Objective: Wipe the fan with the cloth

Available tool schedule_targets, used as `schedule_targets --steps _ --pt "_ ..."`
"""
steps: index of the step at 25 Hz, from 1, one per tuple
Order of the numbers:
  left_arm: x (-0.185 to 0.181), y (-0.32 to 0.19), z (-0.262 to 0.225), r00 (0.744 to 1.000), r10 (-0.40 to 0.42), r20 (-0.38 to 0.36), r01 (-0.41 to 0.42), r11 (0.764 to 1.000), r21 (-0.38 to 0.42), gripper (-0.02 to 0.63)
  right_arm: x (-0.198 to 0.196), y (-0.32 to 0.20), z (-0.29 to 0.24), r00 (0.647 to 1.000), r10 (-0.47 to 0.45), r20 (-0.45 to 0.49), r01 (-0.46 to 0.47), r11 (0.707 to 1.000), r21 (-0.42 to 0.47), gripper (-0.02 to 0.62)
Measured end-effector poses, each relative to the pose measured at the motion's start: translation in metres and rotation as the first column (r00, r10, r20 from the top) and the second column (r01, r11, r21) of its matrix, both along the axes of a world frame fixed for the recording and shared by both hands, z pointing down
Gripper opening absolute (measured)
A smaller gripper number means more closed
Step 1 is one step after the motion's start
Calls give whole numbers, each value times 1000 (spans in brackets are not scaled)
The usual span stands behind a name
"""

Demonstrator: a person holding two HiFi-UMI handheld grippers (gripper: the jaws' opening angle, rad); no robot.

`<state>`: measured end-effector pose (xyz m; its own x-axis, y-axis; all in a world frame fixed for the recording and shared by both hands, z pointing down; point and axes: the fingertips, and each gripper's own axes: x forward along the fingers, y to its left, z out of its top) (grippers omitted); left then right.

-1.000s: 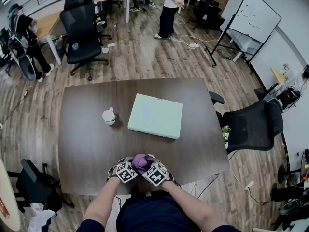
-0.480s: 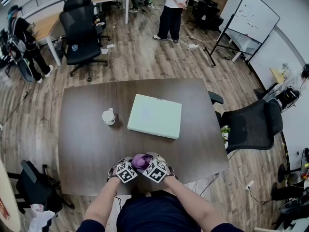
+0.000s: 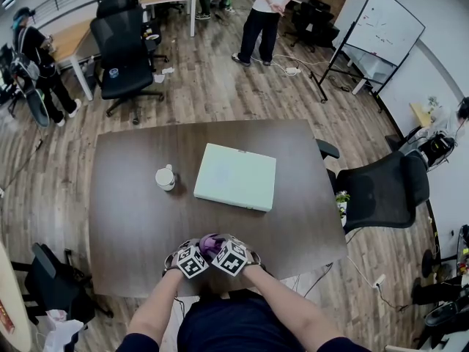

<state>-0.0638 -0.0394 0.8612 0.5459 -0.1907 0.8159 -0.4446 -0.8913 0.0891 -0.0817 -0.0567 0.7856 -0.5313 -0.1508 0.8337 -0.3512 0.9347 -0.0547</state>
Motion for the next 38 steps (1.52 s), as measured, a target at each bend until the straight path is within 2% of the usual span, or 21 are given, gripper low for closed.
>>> schedule_targets --steps 10,18,25,28,30,33,38 --pt "0 0 2 1000 -2 2 2 1000 -1 209 -3 21 0 999 -54 2 54 999 -1 120" --pt "1 0 1 1000 -7 8 7 1000 -2 209 27 25 7 1000 -1 -23 0 999 -40 109" --pt "0 -1 1 1000 -6 9 6 1000 0 207 39 26 8 999 35 -16 -36 999 -27 106" --pt "1 0 1 1000 -7 10 7 1000 -3 207 46 22 6 997 77 2 -77 996 -36 104" --pt "2 -1 2 1000 -8 7 8 1000 1 207 52 18 7 990 140 25 -138 988 -66 104" --pt "2 -1 2 1000 -6 9 6 1000 3 207 60 14 9 965 253 69 -242 961 -133 103" --pt "1 -1 0 1000 -12 4 12 1000 -3 206 70 6 5 933 348 97 -330 930 -163 98"
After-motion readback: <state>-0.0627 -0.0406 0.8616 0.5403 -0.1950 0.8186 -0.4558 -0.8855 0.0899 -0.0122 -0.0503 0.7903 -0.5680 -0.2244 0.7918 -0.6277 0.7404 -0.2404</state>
